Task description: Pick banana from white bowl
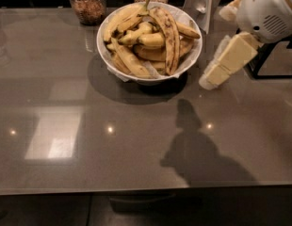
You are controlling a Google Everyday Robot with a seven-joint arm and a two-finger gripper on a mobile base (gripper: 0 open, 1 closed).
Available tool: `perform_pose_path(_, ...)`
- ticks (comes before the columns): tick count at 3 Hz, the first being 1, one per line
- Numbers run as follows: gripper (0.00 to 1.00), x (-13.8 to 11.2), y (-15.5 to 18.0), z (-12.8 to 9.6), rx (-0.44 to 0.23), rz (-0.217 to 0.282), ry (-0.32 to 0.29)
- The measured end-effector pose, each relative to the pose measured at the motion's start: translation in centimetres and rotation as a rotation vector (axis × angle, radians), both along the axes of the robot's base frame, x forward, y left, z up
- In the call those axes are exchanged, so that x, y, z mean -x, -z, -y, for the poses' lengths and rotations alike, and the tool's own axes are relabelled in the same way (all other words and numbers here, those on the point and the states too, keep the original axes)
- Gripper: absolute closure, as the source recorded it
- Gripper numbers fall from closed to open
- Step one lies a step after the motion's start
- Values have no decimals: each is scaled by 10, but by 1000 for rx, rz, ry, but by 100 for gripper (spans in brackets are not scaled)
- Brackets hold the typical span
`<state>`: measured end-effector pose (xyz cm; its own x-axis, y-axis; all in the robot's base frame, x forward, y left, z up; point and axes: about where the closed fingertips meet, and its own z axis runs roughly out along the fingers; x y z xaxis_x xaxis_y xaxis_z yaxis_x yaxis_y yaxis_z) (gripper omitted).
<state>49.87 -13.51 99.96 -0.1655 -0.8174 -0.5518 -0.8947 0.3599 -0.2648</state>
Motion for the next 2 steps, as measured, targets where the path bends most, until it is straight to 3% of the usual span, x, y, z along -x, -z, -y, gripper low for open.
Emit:
perform_pose_path(1, 0, -43, -17, -50, -199, 17, 18)
perform_pose_path(2, 0, -43, -17, -50, -199, 18, 18)
